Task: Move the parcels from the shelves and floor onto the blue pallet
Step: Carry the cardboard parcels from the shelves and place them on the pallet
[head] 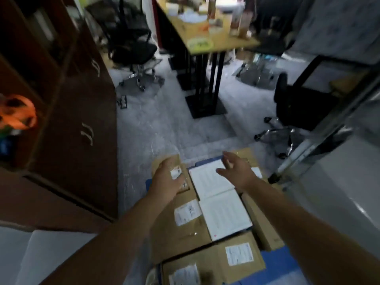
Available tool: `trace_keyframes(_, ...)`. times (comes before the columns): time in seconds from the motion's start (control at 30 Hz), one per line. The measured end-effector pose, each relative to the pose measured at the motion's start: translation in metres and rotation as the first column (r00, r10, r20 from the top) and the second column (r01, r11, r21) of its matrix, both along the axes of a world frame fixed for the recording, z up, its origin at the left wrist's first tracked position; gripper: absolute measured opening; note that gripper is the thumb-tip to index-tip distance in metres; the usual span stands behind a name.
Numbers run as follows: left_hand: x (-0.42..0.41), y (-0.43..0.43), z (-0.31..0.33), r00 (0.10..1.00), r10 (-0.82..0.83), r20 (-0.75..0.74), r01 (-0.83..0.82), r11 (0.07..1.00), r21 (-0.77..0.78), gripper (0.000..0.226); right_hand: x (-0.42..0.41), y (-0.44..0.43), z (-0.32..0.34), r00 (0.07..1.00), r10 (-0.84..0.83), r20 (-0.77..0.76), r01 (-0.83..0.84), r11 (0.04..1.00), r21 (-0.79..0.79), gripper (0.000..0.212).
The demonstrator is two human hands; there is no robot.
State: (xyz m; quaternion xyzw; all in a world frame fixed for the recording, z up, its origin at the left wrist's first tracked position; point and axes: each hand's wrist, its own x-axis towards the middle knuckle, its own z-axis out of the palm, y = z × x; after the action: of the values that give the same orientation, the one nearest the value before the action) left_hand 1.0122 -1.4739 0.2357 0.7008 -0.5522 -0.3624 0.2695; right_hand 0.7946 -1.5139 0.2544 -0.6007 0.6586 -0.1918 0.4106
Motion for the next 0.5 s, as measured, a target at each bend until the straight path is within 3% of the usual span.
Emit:
trace_keyframes(0.1,-0.019,-0.005,0.106,0.982,-0.144,0.121,0.155,0.984,-0.092,0.072,-0.027,0.003,0.109,0.998,0.046,-0.046,-0.052,0.989,-0.142,0.069)
trace_keyframes(0.3,-0.078,-0.012,0.299,0.925,-0.266,0.271,0.354,0.861,-0.365,0.076,-0.085,0.034,0.302,0.986,0.018,-0.167,-0.076,0.933,-0.352,0.071)
trace_keyframes(0.5,-0.133,0.013,0.396,0.807,-0.437,0.397,0.587,0.662,-0.465,0.074,-0.128,0.106,0.408,0.944,-0.178,-0.279,0.01,0.857,-0.515,0.069)
